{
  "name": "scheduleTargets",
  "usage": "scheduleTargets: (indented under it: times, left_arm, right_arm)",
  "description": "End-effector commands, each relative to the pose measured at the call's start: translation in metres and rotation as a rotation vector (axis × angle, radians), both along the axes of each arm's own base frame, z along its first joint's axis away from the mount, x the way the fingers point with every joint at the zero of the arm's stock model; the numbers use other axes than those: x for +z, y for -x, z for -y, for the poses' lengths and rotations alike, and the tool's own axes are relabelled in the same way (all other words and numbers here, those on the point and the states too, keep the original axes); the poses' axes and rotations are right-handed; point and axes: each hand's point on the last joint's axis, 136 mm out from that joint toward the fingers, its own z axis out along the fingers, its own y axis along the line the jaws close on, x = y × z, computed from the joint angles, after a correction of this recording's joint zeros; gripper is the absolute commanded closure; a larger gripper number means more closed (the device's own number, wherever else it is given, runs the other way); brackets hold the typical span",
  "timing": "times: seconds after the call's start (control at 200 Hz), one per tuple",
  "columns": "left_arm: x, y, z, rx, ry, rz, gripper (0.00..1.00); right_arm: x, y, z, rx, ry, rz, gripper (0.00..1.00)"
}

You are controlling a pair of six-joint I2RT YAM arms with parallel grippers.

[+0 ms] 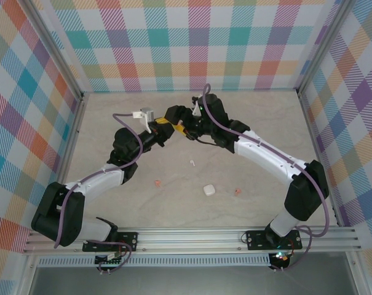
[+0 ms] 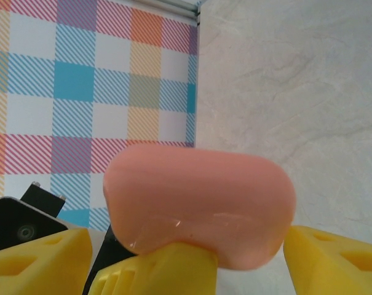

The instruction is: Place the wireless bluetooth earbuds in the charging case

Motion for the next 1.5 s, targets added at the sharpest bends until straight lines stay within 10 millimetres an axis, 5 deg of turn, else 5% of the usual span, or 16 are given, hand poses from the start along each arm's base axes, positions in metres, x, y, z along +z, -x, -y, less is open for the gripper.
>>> scheduleTargets:
  times: [0.0,0.64,1.035,1.305,1.495]
  left_arm:
    - [0.018,0.005,-0.003,0.012,-0.011,0.069,0.79]
    - [0.035,0.014,0.001,-0.037,0.021,0.099,0.79]
    - [0.035,0.018,0.003,-0.05,-0.018,0.086,0.8]
    - [0.031,0.02,0.017,-0.083,-0.015,0.073,0.79]
    - [0.031,0.019,0.022,-0.083,-0.006,0.07,0.79]
  right_arm:
    - [0.043,0.003,0.014,0.031,-0.079,0.033,0.17]
    - [0.03,-0.005,0.007,0.159,-0.117,-0.077,0.18]
    - [0.014,-0.008,0.03,0.075,0.034,-0.026,0.15]
    - [0.022,-0.005,0.008,0.149,-0.12,-0.102,0.14]
    - [0.01,-0.004,0.004,0.163,-0.124,-0.15,0.17]
